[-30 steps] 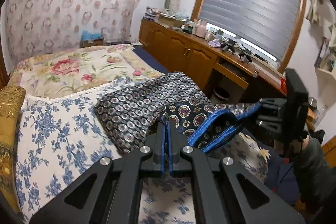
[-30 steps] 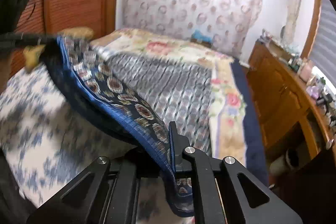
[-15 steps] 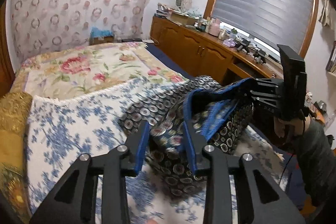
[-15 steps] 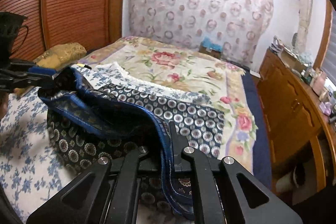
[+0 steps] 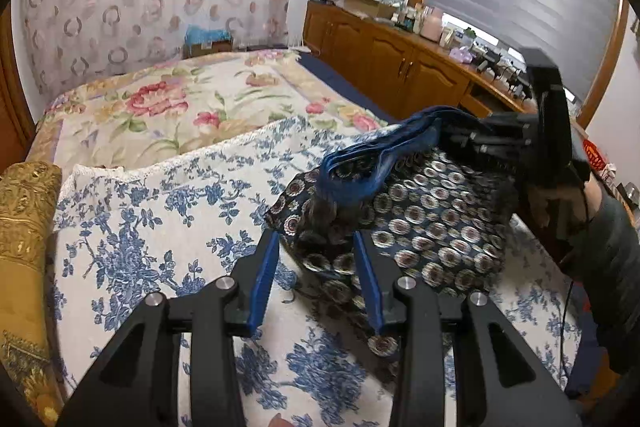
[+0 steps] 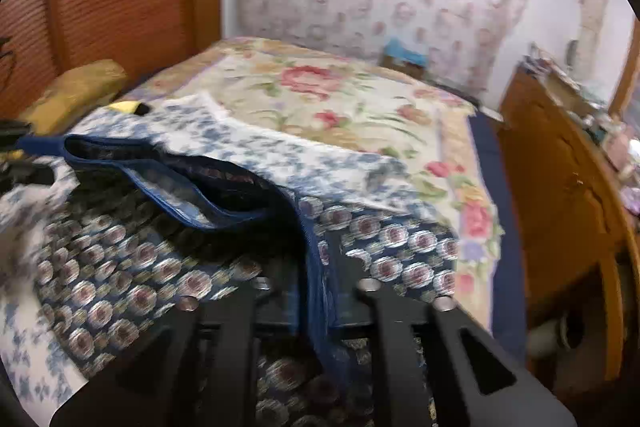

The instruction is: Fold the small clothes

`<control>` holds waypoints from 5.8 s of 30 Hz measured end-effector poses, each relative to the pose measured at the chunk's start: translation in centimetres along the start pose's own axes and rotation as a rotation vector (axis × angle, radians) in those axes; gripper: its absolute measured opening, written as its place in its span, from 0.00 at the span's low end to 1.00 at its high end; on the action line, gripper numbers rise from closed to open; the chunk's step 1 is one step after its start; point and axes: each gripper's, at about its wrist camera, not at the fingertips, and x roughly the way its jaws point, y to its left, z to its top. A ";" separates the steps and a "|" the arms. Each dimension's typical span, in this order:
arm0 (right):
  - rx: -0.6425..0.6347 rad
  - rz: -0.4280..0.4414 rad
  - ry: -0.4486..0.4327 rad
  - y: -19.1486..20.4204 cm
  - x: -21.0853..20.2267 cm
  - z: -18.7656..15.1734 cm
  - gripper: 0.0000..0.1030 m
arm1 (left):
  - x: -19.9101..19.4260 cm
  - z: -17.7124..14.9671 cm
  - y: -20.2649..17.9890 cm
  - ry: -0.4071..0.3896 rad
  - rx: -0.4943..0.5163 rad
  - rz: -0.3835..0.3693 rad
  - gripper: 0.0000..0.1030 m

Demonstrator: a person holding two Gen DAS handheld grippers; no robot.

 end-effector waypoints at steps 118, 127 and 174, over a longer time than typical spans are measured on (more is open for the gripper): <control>-0.458 0.586 -0.120 33.7 6.2 22.3 0.27 | -21.8 -21.0 23.0 -0.299 -0.534 0.458 0.02; -0.280 0.476 -0.097 27.8 5.9 20.0 0.60 | -21.0 -21.1 23.5 -0.280 -0.551 0.472 0.02; -0.076 0.424 -0.242 23.3 -6.8 5.7 0.71 | -25.0 -17.6 10.7 -0.395 -0.229 0.562 0.48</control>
